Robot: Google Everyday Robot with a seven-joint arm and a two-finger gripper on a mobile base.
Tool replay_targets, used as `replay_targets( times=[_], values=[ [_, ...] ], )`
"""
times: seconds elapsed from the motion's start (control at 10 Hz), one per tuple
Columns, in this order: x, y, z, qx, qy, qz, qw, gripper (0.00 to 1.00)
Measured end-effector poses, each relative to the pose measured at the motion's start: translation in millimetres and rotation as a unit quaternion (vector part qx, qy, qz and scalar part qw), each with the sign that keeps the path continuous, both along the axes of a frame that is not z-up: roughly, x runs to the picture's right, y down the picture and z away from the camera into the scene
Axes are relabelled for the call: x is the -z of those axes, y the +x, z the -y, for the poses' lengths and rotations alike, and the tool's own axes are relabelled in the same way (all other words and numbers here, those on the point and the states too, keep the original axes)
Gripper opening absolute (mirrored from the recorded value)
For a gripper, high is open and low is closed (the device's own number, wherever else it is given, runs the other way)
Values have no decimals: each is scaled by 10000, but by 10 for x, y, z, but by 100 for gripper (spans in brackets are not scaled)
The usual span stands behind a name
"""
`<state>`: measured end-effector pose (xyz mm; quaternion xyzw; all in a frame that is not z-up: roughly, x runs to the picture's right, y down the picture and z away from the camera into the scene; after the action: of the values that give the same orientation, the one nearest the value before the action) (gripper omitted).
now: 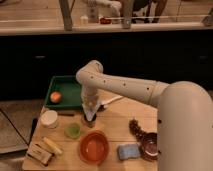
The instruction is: Place towel in metal cup
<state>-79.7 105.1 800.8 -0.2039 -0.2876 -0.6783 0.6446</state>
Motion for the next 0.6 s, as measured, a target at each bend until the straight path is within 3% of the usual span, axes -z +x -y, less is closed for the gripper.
replay_targets(
  times=[0.3, 0.4, 0.6],
  values=[
    [139, -9, -92, 44, -115, 21, 9999, 0],
    [162, -10, -119, 41, -153, 15, 9999, 5],
    [189, -16, -145, 21, -207, 11, 9998, 25]
  ],
)
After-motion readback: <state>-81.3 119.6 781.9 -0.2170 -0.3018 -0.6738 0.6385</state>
